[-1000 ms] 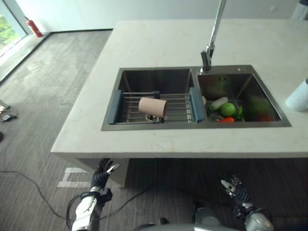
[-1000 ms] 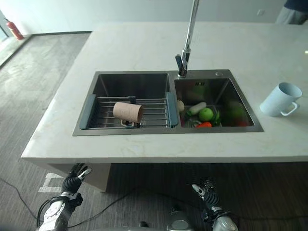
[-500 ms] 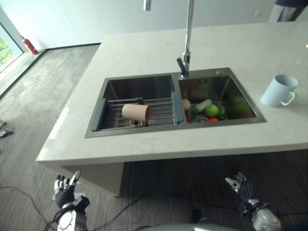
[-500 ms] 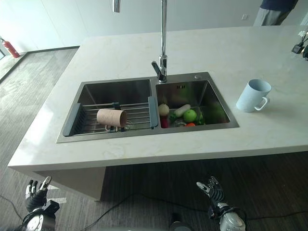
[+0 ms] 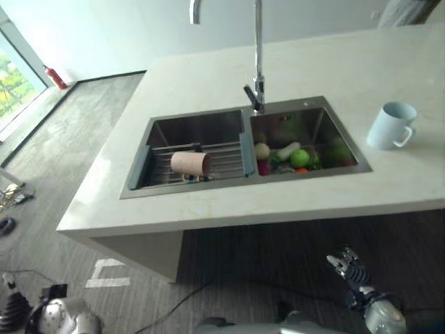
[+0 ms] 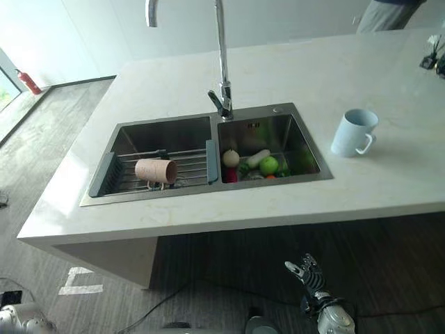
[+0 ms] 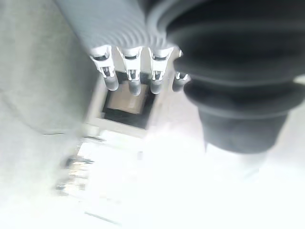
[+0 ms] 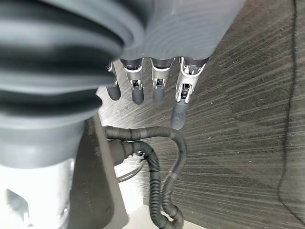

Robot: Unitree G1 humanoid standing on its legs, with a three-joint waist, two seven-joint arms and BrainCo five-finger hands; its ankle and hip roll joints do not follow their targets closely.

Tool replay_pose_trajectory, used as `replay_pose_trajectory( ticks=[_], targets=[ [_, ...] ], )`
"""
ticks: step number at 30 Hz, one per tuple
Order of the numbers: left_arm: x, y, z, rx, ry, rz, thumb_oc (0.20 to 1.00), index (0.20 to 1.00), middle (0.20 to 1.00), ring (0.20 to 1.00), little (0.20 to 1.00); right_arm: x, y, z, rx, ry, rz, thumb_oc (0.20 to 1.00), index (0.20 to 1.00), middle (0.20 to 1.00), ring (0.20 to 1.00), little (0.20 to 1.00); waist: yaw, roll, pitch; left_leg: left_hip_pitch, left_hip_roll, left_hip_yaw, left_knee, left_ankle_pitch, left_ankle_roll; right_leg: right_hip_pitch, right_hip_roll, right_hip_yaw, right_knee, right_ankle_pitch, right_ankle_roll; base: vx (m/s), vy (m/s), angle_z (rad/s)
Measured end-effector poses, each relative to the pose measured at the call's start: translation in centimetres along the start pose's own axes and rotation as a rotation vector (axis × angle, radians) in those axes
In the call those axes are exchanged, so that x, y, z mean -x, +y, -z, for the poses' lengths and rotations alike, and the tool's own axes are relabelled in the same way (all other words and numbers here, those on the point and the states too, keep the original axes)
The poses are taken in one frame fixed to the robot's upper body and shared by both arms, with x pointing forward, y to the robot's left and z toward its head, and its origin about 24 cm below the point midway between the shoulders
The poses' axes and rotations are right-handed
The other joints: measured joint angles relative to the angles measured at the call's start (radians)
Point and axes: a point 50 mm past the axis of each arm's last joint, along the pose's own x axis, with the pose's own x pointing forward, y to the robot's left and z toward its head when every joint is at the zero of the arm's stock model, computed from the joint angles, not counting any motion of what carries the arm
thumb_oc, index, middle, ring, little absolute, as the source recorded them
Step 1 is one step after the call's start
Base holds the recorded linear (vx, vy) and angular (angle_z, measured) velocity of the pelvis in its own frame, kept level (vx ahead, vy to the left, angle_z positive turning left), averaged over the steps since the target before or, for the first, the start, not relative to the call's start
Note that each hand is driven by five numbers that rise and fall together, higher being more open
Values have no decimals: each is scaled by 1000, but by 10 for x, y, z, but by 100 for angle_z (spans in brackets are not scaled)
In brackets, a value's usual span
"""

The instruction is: Place the dishes in the dishwasher.

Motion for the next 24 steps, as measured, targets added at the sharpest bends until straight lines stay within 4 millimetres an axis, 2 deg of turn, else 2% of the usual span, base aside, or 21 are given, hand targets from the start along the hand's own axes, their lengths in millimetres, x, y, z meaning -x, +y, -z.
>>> replay_pose_trajectory(
  ticks=[1,2,3,4,5,7,8,9,10,12,13,14,15,16,17,18,19,21,22,24],
  targets=[
    [-2,-6,-12,18,-75,12,1000,1000,1000,1000,1000,3,-2,2,4,4,9,1000,1000,1000,1000,1000,7,9,-2,-33,-2,-11,15,30,24,21,10,6,-58,7,19,146,91,-50],
    [0,-16,-24,35,-146,14,1000,1000,1000,1000,1000,4,-8,1,16,0,30,1000,1000,1000,1000,1000,18,55,0,-24,56,-11,-41,24,55,0,68,12,52,-27,10,174,134,-23],
    [-1,-38,-53,90,-266,81,1000,1000,1000,1000,1000,8,-9,8,3,19,45,1000,1000,1000,1000,1000,15,36,-1,-5,43,-5,-67,-47,54,-46,49,17,342,-134,23,160,130,30],
    [2,-63,-86,147,-425,179,1000,1000,1000,1000,1000,11,-8,15,-14,38,54,1000,1000,1000,1000,1000,-13,-12,13,25,27,2,-125,-107,30,-20,27,51,342,-276,-45,142,130,65],
    [6,-69,-95,152,-484,207,1000,1000,1000,1000,1000,12,-14,16,-19,41,85,1000,1000,1000,1000,1000,-14,14,11,28,30,4,-195,-112,27,-25,28,45,317,-252,-53,114,119,39],
    [14,-80,-108,198,-549,240,1000,1000,1000,1000,1000,12,-22,9,-5,18,114,1000,1000,1000,1000,1000,20,12,28,18,25,10,-367,-68,22,-4,20,77,192,-164,-54,119,125,-20],
    [17,-89,-114,204,-584,293,1000,1000,1000,1000,1000,13,-22,10,-2,22,116,1000,1000,1000,1000,1000,24,27,30,18,41,17,-425,-37,23,46,20,76,109,-112,-13,177,136,-21],
    [17,-94,-119,188,-617,348,1000,1000,1000,1000,1000,12,-21,10,-1,20,113,1000,1000,1000,1000,1000,18,38,26,27,62,23,-463,-23,24,82,26,74,54,-95,7,191,121,-18],
    [23,-101,-124,178,-643,443,1000,1000,1000,1000,1000,12,-21,6,-6,5,111,1000,1000,1000,1000,1000,15,44,24,48,73,48,-499,-19,22,105,23,71,22,-92,2,183,130,-27],
    [56,-127,-130,134,-687,782,1000,1000,1000,1000,1000,14,-21,7,-6,2,105,1000,1000,1000,1000,1000,16,53,15,101,66,45,-553,-2,39,155,21,72,-51,-68,9,130,96,-24],
    [70,-138,-130,61,-724,951,1000,1000,1000,1000,1000,15,-21,7,-1,6,104,1000,1000,1000,1000,1000,13,63,7,140,60,44,-580,4,40,161,25,77,-63,-63,24,99,66,-21],
    [81,-145,-125,-21,-745,1087,1000,1000,1000,1000,1000,16,-24,9,13,15,107,1000,1000,1000,1000,1000,9,93,-10,185,61,35,-601,9,43,159,40,82,-68,-51,45,79,54,-35],
    [88,-151,-114,-99,-715,1199,1000,1000,1000,1000,1000,15,-19,14,2,40,96,1000,1000,1000,1000,1000,3,93,-12,198,46,30,-605,90,79,166,33,99,-69,-57,70,92,72,-33],
    [88,-152,-111,-116,-704,1212,1000,1000,1000,1000,1000,15,-16,15,0,45,89,1000,1000,1000,1000,1000,1,89,-13,201,41,32,-605,89,83,169,25,101,-69,-55,75,81,65,-40],
    [88,-158,-101,-192,-663,1279,1000,1000,1000,1000,1000,15,-6,23,-3,66,55,1000,1000,1000,1000,1000,-5,64,-15,211,17,48,-604,78,99,180,2,94,-89,-47,94,74,59,-24],
    [87,-162,-97,-220,-644,1298,1000,1000,1000,1000,1000,14,-2,26,-2,78,45,1000,1000,1000,1000,1000,-7,59,-16,213,11,46,-604,78,100,190,-6,80,-108,-32,115,49,38,-39],
    [86,-164,-86,-302,-595,1369,1000,1000,1000,1000,1000,10,11,31,-3,93,6,1000,1000,1000,1000,1000,-10,46,-22,230,-14,44,-604,78,100,248,-32,42,-202,21,151,92,61,-23],
    [92,-168,-83,-338,-591,1434,1000,1000,1000,1000,1000,9,12,31,2,95,0,1000,1000,1000,1000,1000,-15,45,-23,236,-25,46,-605,72,105,260,-44,38,-229,26,157,83,55,-8],
    [95,-172,-83,-399,-610,1493,1000,1000,1000,1000,1000,9,11,30,3,95,5,1000,1000,1000,1000,1000,-20,49,-24,236,-21,46,-605,61,117,261,-39,38,-229,19,153,43,34,2],
    [101,-178,-82,-526,-648,1606,1000,1000,1000,1000,1000,8,8,29,8,97,9,1000,1000,1000,1000,1000,-25,49,-24,234,-12,48,-606,55,111,257,-30,41,-229,14,144,64,42,-6]
  ],
)
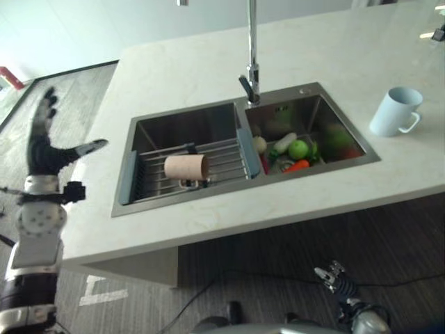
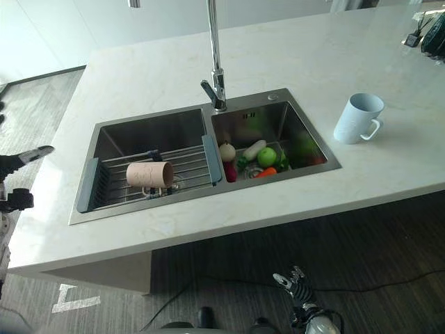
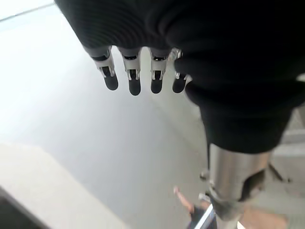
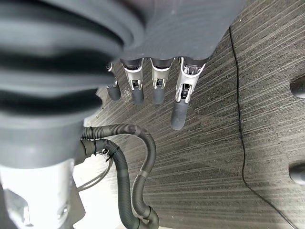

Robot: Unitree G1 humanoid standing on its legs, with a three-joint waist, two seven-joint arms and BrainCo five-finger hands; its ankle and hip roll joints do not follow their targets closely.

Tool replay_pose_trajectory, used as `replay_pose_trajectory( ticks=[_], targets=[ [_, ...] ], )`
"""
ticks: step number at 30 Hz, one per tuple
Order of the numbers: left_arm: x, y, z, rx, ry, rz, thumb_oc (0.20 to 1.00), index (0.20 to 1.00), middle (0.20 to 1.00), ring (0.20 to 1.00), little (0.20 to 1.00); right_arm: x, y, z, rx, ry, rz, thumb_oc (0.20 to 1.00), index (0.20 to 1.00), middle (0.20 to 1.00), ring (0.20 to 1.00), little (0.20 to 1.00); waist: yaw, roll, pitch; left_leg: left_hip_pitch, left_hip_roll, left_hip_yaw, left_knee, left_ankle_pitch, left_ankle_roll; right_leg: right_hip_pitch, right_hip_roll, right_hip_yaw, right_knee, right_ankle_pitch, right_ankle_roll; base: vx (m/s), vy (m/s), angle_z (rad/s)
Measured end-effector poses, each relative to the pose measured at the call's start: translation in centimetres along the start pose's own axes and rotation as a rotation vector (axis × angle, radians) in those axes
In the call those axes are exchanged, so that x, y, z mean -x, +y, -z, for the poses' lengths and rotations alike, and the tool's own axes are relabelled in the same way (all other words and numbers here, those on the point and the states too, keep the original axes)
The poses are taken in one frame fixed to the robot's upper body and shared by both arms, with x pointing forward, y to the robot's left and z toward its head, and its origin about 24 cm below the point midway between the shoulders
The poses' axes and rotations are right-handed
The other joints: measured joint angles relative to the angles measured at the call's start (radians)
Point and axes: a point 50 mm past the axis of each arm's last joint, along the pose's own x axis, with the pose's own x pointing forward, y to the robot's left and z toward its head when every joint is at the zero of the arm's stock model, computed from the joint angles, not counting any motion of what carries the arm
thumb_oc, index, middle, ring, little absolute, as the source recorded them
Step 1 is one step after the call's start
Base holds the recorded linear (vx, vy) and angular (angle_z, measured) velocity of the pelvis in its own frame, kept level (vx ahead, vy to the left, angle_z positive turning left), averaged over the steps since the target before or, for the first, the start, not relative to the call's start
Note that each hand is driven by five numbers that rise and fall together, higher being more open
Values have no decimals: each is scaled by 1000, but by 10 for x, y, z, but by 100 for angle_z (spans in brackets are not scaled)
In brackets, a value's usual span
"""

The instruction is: Place the dishes in the dishwasher.

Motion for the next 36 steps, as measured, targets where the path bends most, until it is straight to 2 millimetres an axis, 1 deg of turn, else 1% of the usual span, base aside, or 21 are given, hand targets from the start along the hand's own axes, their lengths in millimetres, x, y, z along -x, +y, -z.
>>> replay_pose_trajectory(
  ticks=[1,2,4,6,7,9,11,13,15,17,18,19,21,22,24,25,26,27,30,33,36],
  targets=[
    [0,0,2,-35,12,30,1000,1000,1000,1000,1000,0,-2,0,5,6,1,1000,1000,1000,1000,1000,-9,0,-1,0,3,2,-6,-1,-2,-1,3,1,0,2,-5,66,44,-15],
    [-2,3,6,-139,45,109,1000,1000,1000,1000,1000,3,-9,-1,23,17,6,1000,1000,1000,1000,1000,-16,6,-6,-3,9,8,-6,-7,-14,-8,7,7,0,1,-6,85,70,-15],
    [-3,1,10,-188,66,154,1000,1000,1000,1000,1000,9,-18,4,38,39,24,1000,1000,1000,1000,1000,-22,15,-20,-6,9,14,-6,-6,-15,-16,7,10,-1,3,-7,86,76,-12],
    [-9,6,11,-360,79,278,1000,1000,1000,1000,1000,19,-30,12,67,89,38,1000,1000,1000,1000,1000,-25,26,-50,-23,9,24,-6,-4,-14,-38,5,19,1,13,-10,65,73,-12],
    [-10,7,10,-386,71,291,1000,1000,1000,1000,1000,20,-31,13,71,94,32,1000,1000,1000,1000,1000,-29,26,-50,-23,8,25,-6,-1,-9,-38,4,20,1,20,-19,52,78,-8],
    [-13,8,5,-461,51,321,1000,1000,1000,1000,1000,20,-29,12,77,92,16,1000,1000,1000,1000,1000,-41,23,-51,-36,7,26,-5,4,-2,-53,4,23,1,24,-15,24,67,-5],
    [-15,9,5,-555,48,353,1000,1000,1000,1000,1000,19,-27,7,82,70,1,1000,1000,1000,1000,1000,-48,24,-50,-54,7,32,-3,9,4,-72,3,30,2,30,-14,2,86,-8],
    [-20,2,4,-587,36,364,1000,1000,1000,1000,1000,17,-25,3,85,57,-14,1000,1000,1000,1000,1000,-52,23,-49,-68,7,45,0,10,5,-91,1,35,2,33,-12,0,98,-8],
    [-22,-1,4,-589,35,357,1000,1000,1000,1000,1000,16,-25,1,89,50,-20,1000,1000,1000,1000,1000,-52,25,-48,-79,6,49,0,11,7,-104,1,39,2,36,-12,-8,85,-7],
    [-22,-1,11,-593,60,335,1000,1000,1000,1000,1000,14,-26,-2,94,53,-25,1000,1000,1000,1000,1000,-70,27,-44,-91,6,54,0,12,8,-118,0,44,2,38,-11,-33,68,-7],
    [-23,0,15,-598,76,315,1000,1000,1000,1000,1000,14,-26,-2,96,56,-26,1000,1000,1000,1000,1000,-78,26,-36,-91,6,56,0,12,8,-121,0,49,2,39,-11,-77,85,-15],
    [-27,3,14,-600,72,279,1000,1000,1000,1000,1000,14,-27,-5,106,49,-30,1000,1000,1000,1000,1000,-80,27,-25,-104,7,62,0,13,7,-139,2,59,5,43,-11,-104,75,-18],
    [-44,10,2,-600,33,193,1000,1000,1000,1000,1000,11,-29,-18,132,9,-39,1000,1000,1000,1000,1000,-83,32,25,-137,9,73,1,27,10,-175,3,67,5,60,-10,-137,60,-16],
    [-57,11,-11,-596,-19,146,1000,1000,1000,1000,1000,5,-29,-30,146,-20,-44,1000,1000,1000,1000,1000,-92,30,66,-170,10,77,1,39,11,-209,4,75,5,75,-10,-208,65,-17],
    [-78,9,-33,-605,-101,117,1000,1000,1000,1000,1000,-3,-22,-49,155,-90,-70,1000,1000,1000,1000,1000,-114,14,154,-215,12,85,1,54,14,-266,10,88,11,94,-9,-198,60,-16],
    [-93,15,-53,-652,-164,104,1000,1000,1000,1000,1000,-9,-17,-67,159,-155,-93,1000,1000,1000,1000,1000,-127,3,219,-251,14,85,1,72,16,-300,13,90,21,108,-8,-147,29,-5],
    [-97,15,-59,-658,-183,102,1000,1000,1000,1000,1000,-12,-15,-75,167,-180,-102,1000,1000,1000,1000,1000,-131,-3,252,-252,13,86,1,75,20,-299,13,90,21,111,-9,-111,11,-4],
    [-98,10,-62,-658,-190,150,1000,1000,1000,1000,1000,-12,-15,-80,167,-198,-103,1000,1000,1000,1000,1000,-135,-8,271,-252,14,88,1,75,20,-300,13,90,20,111,-8,-89,-3,-3],
    [-94,-3,-61,-667,-184,268,1000,1000,1000,1000,1000,-12,-12,-82,169,-210,-114,1000,1000,1000,1000,1000,-130,-10,277,-247,16,82,1,74,19,-283,15,83,3,112,-10,-17,-1,7],
    [-92,-3,-47,-674,-100,357,1000,1000,1000,1000,1000,-13,-11,-86,172,-226,-123,1000,1000,1000,1000,1000,-123,-10,277,-238,20,78,1,73,17,-272,19,76,2,112,-10,-38,-3,5],
    [-90,-6,-42,-666,-62,436,1000,1000,1000,1000,1000,-14,-11,-88,172,-231,-126,1000,1000,1000,1000,1000,-118,-10,277,-238,19,78,1,73,17,-272,18,75,2,113,-11,-12,-2,0]
  ],
)
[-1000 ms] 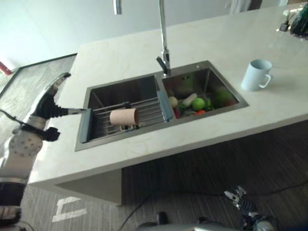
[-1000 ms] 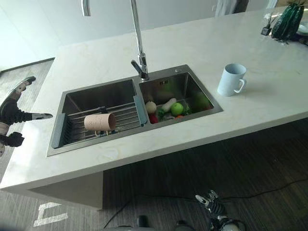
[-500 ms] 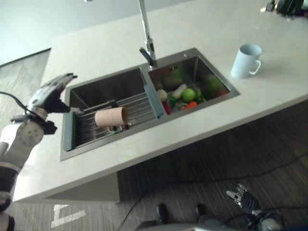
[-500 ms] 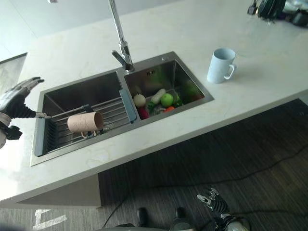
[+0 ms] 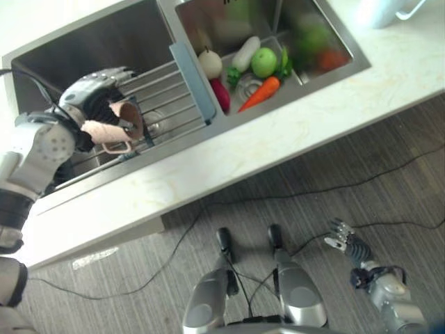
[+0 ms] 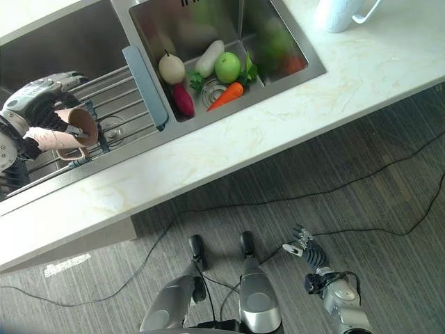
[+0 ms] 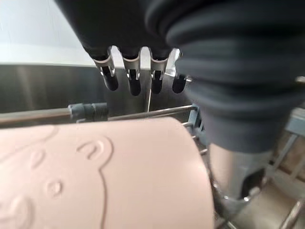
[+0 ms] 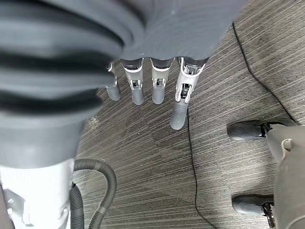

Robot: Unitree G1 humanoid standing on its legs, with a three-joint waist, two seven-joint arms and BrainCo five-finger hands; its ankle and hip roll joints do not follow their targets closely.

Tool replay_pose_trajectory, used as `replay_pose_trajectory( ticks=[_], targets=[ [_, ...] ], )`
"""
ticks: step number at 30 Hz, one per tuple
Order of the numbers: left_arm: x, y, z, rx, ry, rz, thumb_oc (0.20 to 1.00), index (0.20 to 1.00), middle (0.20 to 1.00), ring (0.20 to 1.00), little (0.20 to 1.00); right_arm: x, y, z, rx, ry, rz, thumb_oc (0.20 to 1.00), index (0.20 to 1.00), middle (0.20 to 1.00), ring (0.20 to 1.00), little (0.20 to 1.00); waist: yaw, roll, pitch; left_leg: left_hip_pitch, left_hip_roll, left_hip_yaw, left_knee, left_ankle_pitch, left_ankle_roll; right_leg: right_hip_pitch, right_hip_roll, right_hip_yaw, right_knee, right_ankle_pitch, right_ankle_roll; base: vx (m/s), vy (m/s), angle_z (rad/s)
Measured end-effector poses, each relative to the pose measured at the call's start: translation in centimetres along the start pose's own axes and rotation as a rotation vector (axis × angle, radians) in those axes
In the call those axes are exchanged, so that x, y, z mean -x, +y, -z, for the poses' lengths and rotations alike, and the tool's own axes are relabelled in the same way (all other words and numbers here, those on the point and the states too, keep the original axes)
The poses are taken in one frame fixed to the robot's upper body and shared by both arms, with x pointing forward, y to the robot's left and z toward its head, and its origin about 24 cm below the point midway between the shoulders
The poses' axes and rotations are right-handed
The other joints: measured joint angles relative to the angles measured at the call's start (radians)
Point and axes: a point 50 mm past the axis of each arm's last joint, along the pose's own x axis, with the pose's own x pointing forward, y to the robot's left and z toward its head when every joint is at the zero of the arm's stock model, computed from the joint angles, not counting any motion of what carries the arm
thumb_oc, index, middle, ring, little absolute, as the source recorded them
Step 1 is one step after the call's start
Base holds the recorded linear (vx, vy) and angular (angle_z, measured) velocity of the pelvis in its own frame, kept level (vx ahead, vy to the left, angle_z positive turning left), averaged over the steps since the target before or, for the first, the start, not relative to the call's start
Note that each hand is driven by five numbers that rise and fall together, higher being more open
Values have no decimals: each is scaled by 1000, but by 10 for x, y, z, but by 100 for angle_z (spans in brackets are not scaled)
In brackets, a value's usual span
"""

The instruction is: Place the dishes in the dishwasher.

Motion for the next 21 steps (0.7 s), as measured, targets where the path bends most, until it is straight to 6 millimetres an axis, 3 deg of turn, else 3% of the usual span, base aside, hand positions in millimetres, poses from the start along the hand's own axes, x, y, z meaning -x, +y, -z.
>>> replay_pose_trajectory(
  ticks=[7,11,14,21],
  targets=[
    [6,1,-11,106,-56,85,1000,1000,1000,1000,1000,0,-1,-1,-32,-9,6,1000,1000,1000,1000,1000,31,3,-1,3,0,-23,0,4,-5,12,0,-22,0,-1,-2,-6,-19,8],
    [25,4,3,128,2,115,1000,1000,1000,1000,1000,0,-1,-1,-33,-12,9,1000,1000,1000,1000,1000,44,13,-8,12,-2,-30,0,4,-5,26,-1,-42,0,-2,-3,6,-3,8],
    [32,-3,9,148,29,155,1000,1000,1000,1000,1000,0,-1,-1,-32,-15,9,1000,1000,1000,1000,1000,68,28,-16,17,-2,-32,0,4,-6,32,-2,-45,-1,-4,-4,5,3,5],
    [58,-18,31,188,133,139,1000,1000,1000,1000,1000,8,-10,3,-43,-11,35,1000,1000,1000,1000,1000,80,59,-41,18,-4,-36,0,0,-11,35,-2,-49,0,-3,-4,-1,8,1]
  ],
)
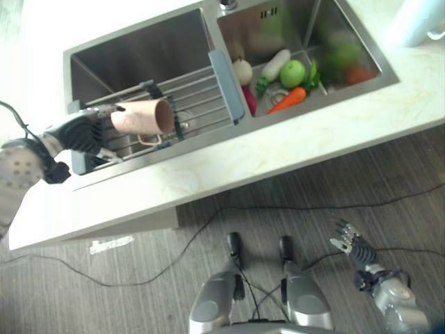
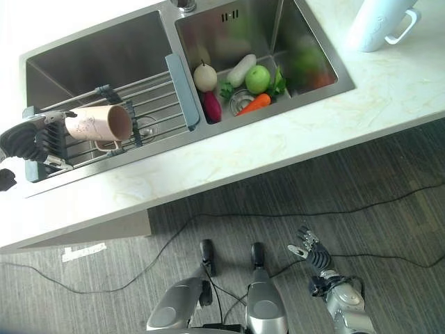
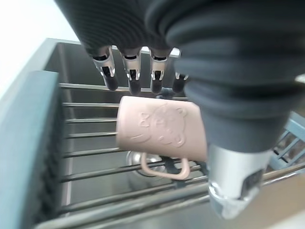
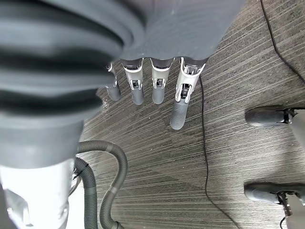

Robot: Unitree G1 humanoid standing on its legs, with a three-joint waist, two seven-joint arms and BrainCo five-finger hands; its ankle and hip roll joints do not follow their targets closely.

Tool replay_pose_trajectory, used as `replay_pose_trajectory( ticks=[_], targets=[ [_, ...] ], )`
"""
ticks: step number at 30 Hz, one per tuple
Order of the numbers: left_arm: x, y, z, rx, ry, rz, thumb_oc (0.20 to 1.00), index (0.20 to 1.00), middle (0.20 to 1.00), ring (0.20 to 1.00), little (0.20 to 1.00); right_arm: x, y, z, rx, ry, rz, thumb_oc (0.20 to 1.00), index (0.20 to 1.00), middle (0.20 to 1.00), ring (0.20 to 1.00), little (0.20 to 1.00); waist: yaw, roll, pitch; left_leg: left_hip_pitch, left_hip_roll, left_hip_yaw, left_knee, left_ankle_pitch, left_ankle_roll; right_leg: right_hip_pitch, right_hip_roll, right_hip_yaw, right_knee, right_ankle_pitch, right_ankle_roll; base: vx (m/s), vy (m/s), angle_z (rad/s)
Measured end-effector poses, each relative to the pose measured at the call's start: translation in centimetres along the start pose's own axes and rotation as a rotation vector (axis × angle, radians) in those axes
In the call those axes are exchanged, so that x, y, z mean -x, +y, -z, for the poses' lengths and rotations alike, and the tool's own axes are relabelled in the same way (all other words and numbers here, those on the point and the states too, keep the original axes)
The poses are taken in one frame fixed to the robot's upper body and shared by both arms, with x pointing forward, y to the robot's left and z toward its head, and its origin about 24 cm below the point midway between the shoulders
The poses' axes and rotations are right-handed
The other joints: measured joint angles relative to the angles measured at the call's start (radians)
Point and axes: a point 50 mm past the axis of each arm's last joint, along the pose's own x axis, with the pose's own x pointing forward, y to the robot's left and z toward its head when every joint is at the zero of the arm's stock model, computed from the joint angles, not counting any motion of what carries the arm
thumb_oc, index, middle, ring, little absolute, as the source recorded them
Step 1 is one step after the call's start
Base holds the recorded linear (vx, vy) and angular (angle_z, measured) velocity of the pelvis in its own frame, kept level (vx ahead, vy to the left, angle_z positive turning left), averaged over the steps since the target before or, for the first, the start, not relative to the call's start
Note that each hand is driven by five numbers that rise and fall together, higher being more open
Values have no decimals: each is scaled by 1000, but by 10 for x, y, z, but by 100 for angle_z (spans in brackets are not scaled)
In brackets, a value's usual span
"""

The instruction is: Place the dishes in the dishwasher.

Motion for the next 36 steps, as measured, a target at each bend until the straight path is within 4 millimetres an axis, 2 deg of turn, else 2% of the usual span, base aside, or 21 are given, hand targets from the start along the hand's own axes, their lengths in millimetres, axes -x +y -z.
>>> replay_pose_trajectory(
  ticks=[4,7,9,14,19,24,30,32,36],
  targets=[
    [4,3,24,-56,94,-201,1000,1000,1000,1000,1000,0,1,0,1,1,-2,1000,1000,1000,1000,1000,-5,-5,-12,-2,1,-2,0,1,1,-1,1,0,0,0,0,-13,12,0],
    [4,3,21,-97,72,-291,1000,1000,1000,1000,1000,0,2,2,-1,3,-3,1000,1000,1000,1000,1000,-5,-19,-19,-4,1,-4,0,4,5,-2,2,-2,0,0,0,0,0,0],
    [3,3,15,-124,29,-413,1000,1000,1000,1000,1000,1,10,8,2,21,-31,1000,1000,1000,1000,1000,-6,-39,-30,-4,0,-6,0,3,5,-3,1,-3,0,0,0,0,0,0],
    [5,5,15,-161,24,-496,1000,1000,1000,1000,1000,1,12,11,0,30,-21,1000,1000,1000,1000,1000,-7,-39,-29,-8,0,-7,0,0,0,-7,1,-4,0,0,0,0,0,0],
    [1,13,9,-183,4,-531,1000,1000,1000,1000,1000,1,13,9,1,22,-15,1000,1000,1000,1000,1000,-11,-44,-28,-26,1,-8,0,1,-2,-24,2,-4,0,1,0,0,0,0],
    [-9,21,-2,-199,-34,-543,1000,1000,1000,1000,1000,0,17,9,6,24,-31,1000,1000,1000,1000,1000,-21,-69,-19,-50,3,8,0,5,3,-55,3,8,3,1,1,0,-5,-6],
    [-23,30,-17,-231,-79,-521,1000,1000,1000,1000,1000,-5,19,4,9,4,-43,1000,1000,1000,1000,1000,-33,-75,34,-78,2,10,0,10,4,-91,2,13,16,1,1,-1,1,-1],
    [-26,34,-22,-236,-93,-493,1000,1000,1000,1000,1000,-6,20,1,12,-11,-46,1000,1000,1000,1000,1000,-32,-74,46,-78,2,11,0,10,5,-91,2,13,16,1,1,0,0,0],
    [-29,28,-22,-241,-89,-391,1000,1000,1000,1000,1000,-7,21,-3,-2,-35,-49,1000,1000,1000,1000,1000,-34,-71,62,-78,2,11,0,10,4,-92,2,13,15,1,1,0,0,0]
  ],
)
